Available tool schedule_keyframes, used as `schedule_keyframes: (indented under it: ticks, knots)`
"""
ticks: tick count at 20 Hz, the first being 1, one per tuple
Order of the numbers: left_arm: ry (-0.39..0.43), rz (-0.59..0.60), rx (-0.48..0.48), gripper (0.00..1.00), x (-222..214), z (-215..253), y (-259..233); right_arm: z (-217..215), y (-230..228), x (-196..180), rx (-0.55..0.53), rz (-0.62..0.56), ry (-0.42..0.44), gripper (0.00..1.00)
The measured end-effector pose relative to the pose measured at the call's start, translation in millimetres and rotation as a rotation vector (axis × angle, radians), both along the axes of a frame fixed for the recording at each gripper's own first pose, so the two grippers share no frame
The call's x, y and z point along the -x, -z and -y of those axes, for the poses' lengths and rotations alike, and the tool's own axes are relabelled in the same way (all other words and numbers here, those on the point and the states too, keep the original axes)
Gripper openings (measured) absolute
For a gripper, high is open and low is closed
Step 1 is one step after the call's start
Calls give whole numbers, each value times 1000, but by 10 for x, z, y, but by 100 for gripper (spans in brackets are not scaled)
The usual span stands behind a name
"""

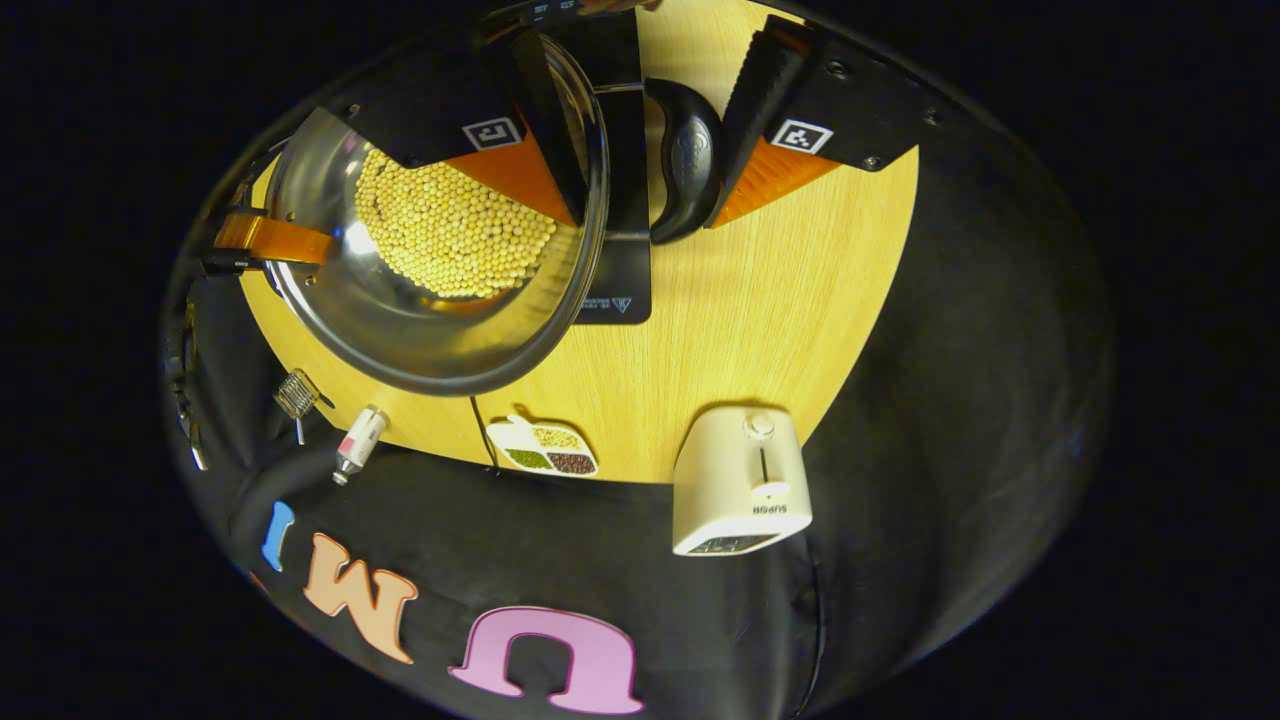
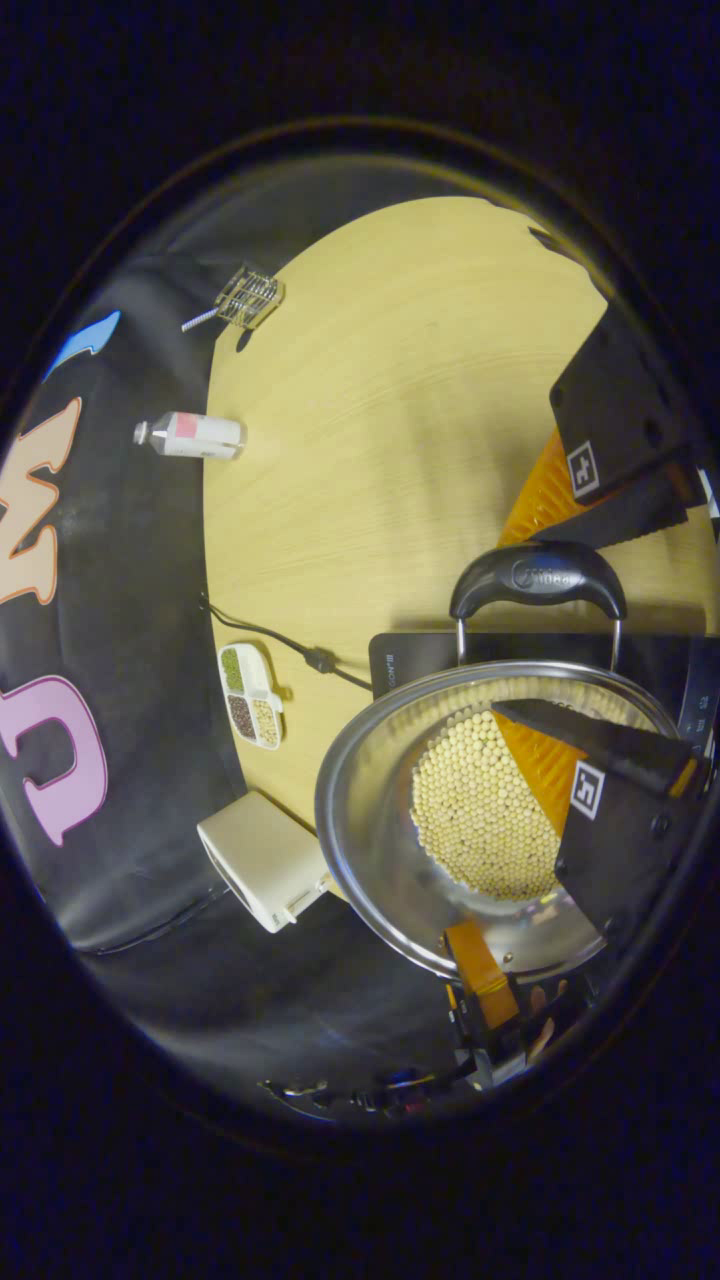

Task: First push the handle of the pot to place it horizontally, then grasp the pot with both hands and set it on the induction cooktop.

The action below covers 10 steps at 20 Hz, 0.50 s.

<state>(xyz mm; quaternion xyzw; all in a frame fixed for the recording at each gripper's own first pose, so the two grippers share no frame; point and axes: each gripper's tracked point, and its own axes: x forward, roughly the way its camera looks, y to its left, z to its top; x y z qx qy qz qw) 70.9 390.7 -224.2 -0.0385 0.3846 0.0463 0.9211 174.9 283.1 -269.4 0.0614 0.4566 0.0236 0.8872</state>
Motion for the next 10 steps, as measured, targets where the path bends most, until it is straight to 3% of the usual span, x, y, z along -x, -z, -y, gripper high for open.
schedule_keyframes:
  ticks: [1,3,4,5,6,7,10]
  knots:
    - [10,0,-8,80,-26,10,-2,0,-1,8,-2,-1,2,76]
    - [9,-19,-10,87,-10,14,27,-25,-8,-1,-14,-1,3,78]
    - [-4,-18,-2,89,-15,14,41,-38,-8,-3,-15,-1,2,85]
    - [-16,-14,3,100,-10,0,32,-41,-6,3,-15,-2,-2,92]
    - [-21,-15,3,100,1,-11,42,-26,-3,5,-10,-3,-4,100]
    - [-20,-18,3,100,12,-10,43,-20,-5,4,-7,-2,-6,96]
    - [-20,-4,-1,98,-8,2,1,-26,-24,-31,-20,3,-2,99]
